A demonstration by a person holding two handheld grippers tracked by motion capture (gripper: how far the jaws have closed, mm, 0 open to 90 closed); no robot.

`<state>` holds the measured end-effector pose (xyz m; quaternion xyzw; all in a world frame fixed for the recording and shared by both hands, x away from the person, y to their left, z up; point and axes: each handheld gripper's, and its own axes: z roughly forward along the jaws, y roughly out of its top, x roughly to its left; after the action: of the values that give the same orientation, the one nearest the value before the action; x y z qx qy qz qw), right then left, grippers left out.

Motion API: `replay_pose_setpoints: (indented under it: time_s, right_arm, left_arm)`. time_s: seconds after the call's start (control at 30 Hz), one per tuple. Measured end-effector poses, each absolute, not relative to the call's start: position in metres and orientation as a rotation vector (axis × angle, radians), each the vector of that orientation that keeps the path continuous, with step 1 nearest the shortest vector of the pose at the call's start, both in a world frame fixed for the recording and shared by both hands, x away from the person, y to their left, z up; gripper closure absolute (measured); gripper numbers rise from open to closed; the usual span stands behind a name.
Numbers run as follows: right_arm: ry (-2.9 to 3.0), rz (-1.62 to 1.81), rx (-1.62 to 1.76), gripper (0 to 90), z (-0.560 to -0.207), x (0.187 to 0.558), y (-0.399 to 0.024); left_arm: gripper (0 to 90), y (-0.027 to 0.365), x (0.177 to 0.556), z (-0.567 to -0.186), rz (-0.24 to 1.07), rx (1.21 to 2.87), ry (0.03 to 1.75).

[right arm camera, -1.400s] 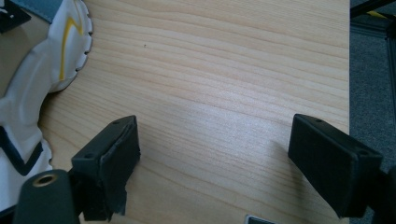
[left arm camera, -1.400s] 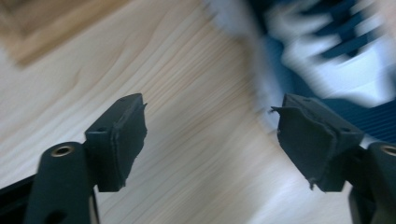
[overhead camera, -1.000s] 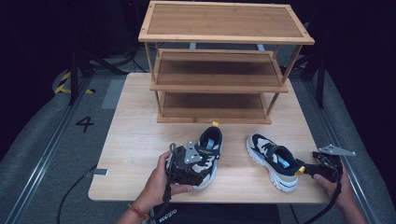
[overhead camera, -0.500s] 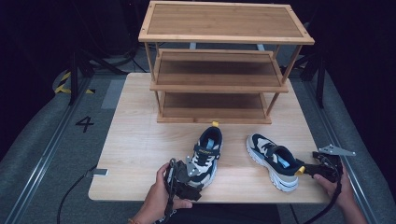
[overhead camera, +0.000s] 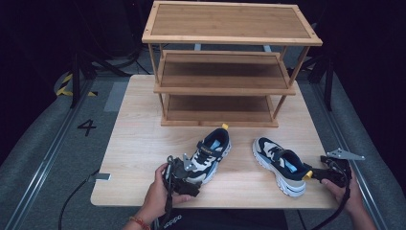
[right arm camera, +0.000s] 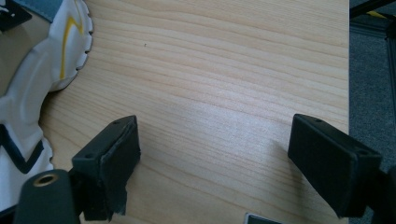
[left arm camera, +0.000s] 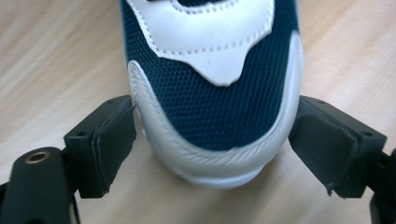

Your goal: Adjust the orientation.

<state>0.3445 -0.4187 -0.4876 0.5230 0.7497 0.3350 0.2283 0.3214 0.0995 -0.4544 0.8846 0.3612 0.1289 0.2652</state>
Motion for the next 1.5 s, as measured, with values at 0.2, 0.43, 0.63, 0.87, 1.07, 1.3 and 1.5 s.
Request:
replay_pose_setpoints:
  time_s: [0.2, 0.43, 0.63, 0.87, 1.07, 1.3, 1.5]
  right_arm:
    - [2.064, 0.922, 1.44, 17.1, -0.488, 0.344, -0.419]
    - [2.064, 0.924, 1.442, 17.1, -0.488, 0.344, -0.419]
    - [2.064, 0.922, 1.441, 17.1, -0.488, 0.345, -0.419]
    - [2.064, 0.922, 1.44, 17.1, -0.488, 0.344, -0.419]
    - [2.065, 0.922, 1.44, 17.1, -0.488, 0.344, -0.419]
    - [2.064, 0.921, 1.44, 17.1, -0.488, 0.344, -0.419]
    - [2.065, 0.921, 1.44, 17.1, -0.488, 0.344, -0.419]
  left_arm:
    - [17.8, 0.119, 0.344, -0.453, 0.43, 2.361, 1.055]
    - [21.8, 0.149, 0.378, -0.454, 0.465, 2.274, 1.174]
    - [23.4, 0.158, 0.398, -0.454, 0.477, 2.274, 1.173]
    - [26.5, 0.161, 0.417, -0.453, 0.467, 2.242, 1.202]
    - [27.7, 0.148, 0.397, -0.429, 0.414, 2.182, 1.09]
    - [34.6, 0.102, 0.368, -0.384, 0.364, 2.191, 0.864]
    - [37.8, 0.056, 0.371, -0.378, 0.319, 2.262, 0.756]
